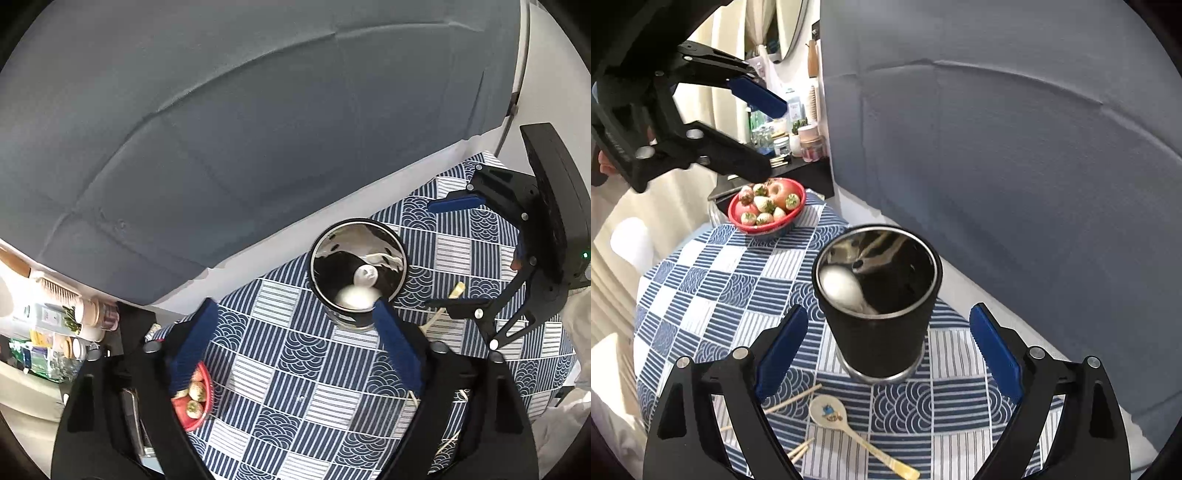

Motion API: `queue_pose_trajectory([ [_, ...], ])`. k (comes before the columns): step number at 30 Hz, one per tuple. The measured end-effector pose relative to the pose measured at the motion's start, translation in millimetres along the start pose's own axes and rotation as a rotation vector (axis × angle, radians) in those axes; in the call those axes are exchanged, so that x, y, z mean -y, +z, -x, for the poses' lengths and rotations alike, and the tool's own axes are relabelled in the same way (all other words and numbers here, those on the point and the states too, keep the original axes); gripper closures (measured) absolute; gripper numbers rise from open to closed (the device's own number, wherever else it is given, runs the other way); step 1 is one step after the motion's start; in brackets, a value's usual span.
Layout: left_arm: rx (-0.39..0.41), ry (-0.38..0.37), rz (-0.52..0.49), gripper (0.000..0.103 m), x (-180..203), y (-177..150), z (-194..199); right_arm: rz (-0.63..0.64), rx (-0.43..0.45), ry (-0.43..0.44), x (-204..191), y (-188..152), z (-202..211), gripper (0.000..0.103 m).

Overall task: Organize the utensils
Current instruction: 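Move both grippers down toward the small white spoon with yellow handle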

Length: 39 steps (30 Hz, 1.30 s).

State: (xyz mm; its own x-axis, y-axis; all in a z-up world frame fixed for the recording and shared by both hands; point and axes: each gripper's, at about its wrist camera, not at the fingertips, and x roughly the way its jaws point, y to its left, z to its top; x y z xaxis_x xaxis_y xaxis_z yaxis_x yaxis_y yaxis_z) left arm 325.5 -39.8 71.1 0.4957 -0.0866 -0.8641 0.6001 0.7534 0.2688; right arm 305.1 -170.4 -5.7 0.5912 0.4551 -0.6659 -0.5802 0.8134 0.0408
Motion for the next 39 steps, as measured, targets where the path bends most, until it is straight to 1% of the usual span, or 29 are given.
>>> queue_pose_trajectory([
  [4, -0.002, -0.009, -0.006, 0.011, 5.4, -9.0, -1.8, -0.003, -0.018, -0.013, -0.9, -9.0, 8.6, 0.017],
  [9, -0.022, -0.037, 0.019, 0.011, 9.3, -19.9, -10.0, 0.002, -0.052, -0.022, -5.0, -18.4, 12.6, 0.017],
  [11, -0.029, -0.035, 0.024, 0.011, 10.4, -24.3, -13.5, 0.003, -0.064, -0.029, -5.5, -22.9, 14.0, 0.017],
  [15, -0.046, -0.049, 0.026, 0.010, 16.5, -32.1, -18.2, -0.008, -0.101, -0.018, -5.1, -30.9, 13.9, 0.016],
  [20, -0.059, -0.071, 0.024, 0.010, 24.0, -42.6, -23.8, -0.025, -0.140, -0.027, -5.5, -44.7, 12.5, 0.016],
  [28, -0.098, -0.145, 0.070, 0.009, 38.5, -59.6, -53.5, -0.037, -0.231, -0.052, -4.5, -79.1, 7.1, 0.016],
  [31, -0.136, -0.152, 0.089, 0.009, 46.8, -64.5, -67.9, -0.044, -0.267, -0.055, -1.4, -91.0, 6.3, 0.016],
  [35, -0.172, -0.187, 0.129, 0.009, 54.4, -70.4, -83.8, -0.046, -0.295, -0.065, 0.1, -105.4, 7.7, 0.016],
  [39, -0.198, -0.240, 0.173, 0.009, 61.6, -75.2, -101.2, -0.061, -0.320, -0.080, 5.4, -117.2, 4.3, 0.016],
])
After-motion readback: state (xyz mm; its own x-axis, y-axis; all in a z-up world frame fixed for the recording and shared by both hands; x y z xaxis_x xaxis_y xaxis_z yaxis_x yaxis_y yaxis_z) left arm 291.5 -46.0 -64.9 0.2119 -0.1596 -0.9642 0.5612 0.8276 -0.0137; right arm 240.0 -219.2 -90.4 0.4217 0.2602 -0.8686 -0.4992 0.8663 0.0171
